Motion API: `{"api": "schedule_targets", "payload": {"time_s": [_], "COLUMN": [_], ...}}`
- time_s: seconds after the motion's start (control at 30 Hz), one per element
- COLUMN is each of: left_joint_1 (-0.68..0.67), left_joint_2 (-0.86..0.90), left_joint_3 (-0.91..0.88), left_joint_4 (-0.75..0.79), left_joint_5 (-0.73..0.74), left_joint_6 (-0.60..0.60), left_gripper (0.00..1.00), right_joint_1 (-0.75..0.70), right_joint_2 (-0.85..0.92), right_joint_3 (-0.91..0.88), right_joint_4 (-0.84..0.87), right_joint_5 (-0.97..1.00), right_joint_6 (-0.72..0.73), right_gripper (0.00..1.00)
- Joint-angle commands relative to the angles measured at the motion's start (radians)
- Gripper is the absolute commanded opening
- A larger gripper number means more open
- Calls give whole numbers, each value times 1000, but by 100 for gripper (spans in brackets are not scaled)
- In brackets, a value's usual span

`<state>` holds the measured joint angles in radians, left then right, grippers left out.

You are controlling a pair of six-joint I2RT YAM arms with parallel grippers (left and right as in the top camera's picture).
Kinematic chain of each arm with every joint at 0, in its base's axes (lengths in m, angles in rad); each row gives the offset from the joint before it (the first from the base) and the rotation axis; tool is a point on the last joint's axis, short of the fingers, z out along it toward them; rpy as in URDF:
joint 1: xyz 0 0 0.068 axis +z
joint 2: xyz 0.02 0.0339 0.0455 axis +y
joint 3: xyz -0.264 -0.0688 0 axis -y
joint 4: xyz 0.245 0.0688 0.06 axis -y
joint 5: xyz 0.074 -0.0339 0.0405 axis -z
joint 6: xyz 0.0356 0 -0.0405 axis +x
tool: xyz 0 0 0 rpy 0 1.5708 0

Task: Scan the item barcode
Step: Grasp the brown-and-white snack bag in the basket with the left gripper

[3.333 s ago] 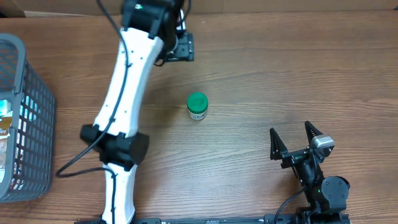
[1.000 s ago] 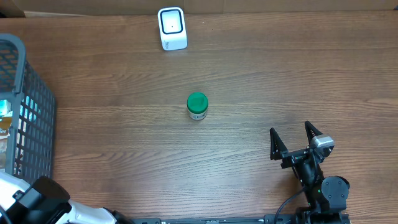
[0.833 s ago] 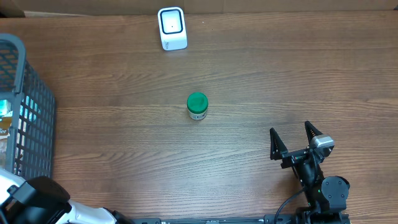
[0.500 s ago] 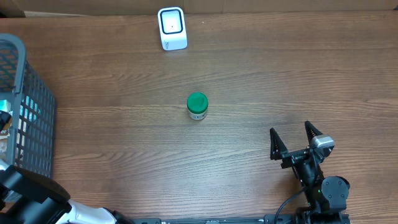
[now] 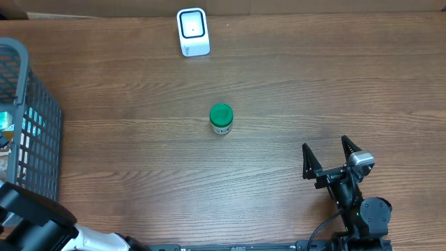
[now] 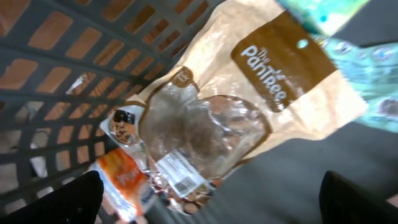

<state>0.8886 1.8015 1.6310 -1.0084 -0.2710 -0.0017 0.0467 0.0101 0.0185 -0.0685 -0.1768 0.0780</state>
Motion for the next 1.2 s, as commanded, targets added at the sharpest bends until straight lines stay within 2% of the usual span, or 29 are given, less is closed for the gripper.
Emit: {"api": "schedule_targets", "payload": {"time_s": [0.0, 0.23, 0.57, 0.93, 1.03, 1.1, 1.17], "left_joint_1": [3, 3, 10, 13, 13, 9, 8], "left_joint_2": [77, 174, 253, 369, 396, 404, 404], "left_joint_3": [-2, -2, -2, -2, -3, -13, -21], "left_joint_4": [0, 15, 87, 146, 144, 143, 146], "left_joint_5": [-24, 29, 27, 31, 83, 159, 187], "left_joint_6": [205, 340, 454, 472, 465, 466, 466], "left_gripper": [98, 99, 100, 100, 94, 82, 73], "right_joint_1": [5, 5, 5, 5, 5, 5, 5], "right_joint_2": [-7, -7, -7, -7, -7, -7, -7], "right_joint_3": [-11, -11, -11, -11, -11, -11, -11], "right_joint_4": [6, 6, 6, 6, 6, 6, 6], "right_joint_5": [-1, -1, -1, -1, -1, -1, -1], "right_joint_6": [-1, -1, -1, -1, -1, -1, -1], "right_gripper": [100, 100, 100, 100, 100, 100, 100]}}
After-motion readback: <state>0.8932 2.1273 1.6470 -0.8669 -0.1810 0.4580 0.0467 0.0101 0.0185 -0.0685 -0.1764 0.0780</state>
